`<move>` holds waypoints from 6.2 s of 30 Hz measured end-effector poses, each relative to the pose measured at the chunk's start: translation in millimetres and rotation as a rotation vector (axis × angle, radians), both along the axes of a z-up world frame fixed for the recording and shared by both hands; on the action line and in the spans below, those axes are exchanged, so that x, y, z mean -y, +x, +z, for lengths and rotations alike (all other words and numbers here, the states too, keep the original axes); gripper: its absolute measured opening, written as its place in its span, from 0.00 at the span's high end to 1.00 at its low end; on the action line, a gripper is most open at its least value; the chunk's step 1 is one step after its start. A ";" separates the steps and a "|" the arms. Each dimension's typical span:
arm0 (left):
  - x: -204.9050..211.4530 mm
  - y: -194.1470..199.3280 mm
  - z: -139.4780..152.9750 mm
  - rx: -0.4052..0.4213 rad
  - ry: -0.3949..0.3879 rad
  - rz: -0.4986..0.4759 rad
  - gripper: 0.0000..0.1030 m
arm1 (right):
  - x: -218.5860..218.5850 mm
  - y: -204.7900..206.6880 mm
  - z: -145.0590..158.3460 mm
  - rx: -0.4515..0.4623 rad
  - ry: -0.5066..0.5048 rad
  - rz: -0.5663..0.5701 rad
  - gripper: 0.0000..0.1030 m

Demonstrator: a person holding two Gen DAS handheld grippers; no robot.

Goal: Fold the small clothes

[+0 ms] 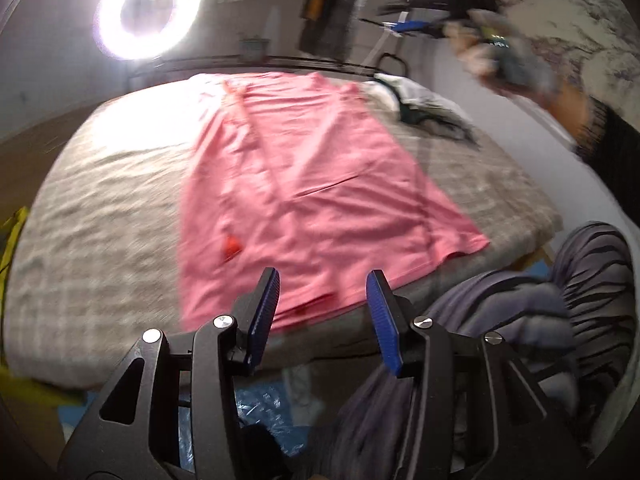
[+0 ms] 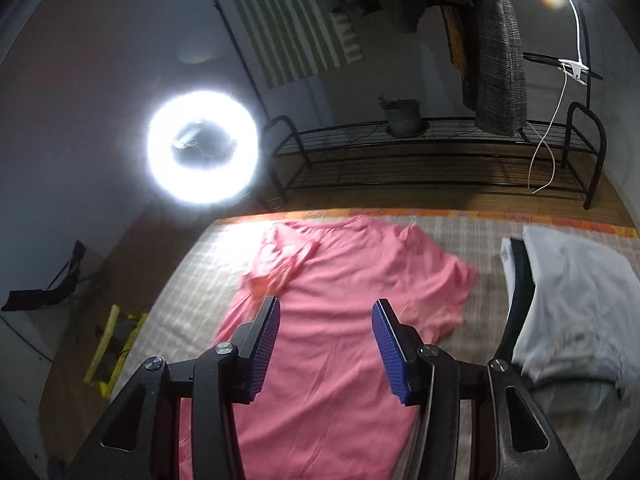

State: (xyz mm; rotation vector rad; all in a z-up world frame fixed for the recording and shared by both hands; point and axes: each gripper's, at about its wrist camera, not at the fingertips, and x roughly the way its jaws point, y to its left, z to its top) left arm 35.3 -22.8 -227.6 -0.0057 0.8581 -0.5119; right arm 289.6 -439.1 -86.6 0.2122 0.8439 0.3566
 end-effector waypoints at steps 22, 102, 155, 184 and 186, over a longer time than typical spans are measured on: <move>-76.4 112.4 99.1 0.262 0.107 0.205 0.55 | -25.5 -177.9 -38.2 0.029 -0.054 -0.084 0.54; 192.6 47.0 -28.2 -0.087 -0.134 -0.176 0.99 | 93.5 77.3 -205.5 -0.223 0.295 -0.329 0.76; 10.9 37.8 6.1 -0.067 -0.105 0.182 0.67 | -34.3 160.5 -139.7 -0.229 0.005 -0.201 0.62; -17.5 66.9 22.0 -0.053 -0.193 0.301 0.67 | -156.9 246.4 -159.4 -0.125 -0.386 0.029 1.00; -17.8 68.2 21.2 -0.052 -0.183 0.304 0.67 | -163.1 249.1 -175.2 -0.164 -0.375 0.056 0.99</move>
